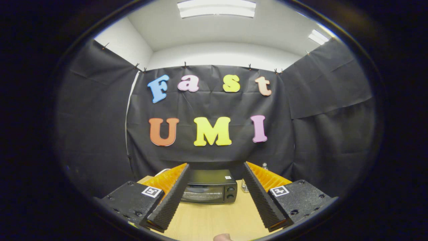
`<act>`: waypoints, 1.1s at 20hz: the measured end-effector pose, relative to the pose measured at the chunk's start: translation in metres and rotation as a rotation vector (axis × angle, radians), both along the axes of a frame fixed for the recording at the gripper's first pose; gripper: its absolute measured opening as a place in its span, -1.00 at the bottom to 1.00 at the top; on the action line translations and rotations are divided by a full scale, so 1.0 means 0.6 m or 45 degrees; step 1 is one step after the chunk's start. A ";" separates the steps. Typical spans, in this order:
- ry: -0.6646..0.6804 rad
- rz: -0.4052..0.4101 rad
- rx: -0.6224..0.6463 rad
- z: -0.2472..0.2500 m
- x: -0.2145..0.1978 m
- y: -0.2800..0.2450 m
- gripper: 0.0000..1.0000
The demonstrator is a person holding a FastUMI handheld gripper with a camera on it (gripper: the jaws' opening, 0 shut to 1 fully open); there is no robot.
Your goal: Open the toaster oven, put the food inside, and close the toaster oven door.
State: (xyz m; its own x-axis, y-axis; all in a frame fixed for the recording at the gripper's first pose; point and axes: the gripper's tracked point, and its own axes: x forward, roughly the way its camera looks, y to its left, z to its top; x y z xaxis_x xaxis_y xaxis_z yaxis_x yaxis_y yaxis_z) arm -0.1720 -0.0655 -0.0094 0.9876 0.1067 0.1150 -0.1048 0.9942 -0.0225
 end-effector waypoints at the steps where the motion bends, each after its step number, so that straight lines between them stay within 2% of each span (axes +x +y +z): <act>1: 0.010 -0.002 0.005 -0.004 0.002 -0.002 1.00; 9: 0.071 -0.002 -0.010 -0.021 0.025 0.005 1.00; 14: 0.054 0.004 -0.064 -0.020 0.020 0.015 1.00; 22: 0.052 0.024 -0.052 -0.032 0.020 0.010 1.00</act>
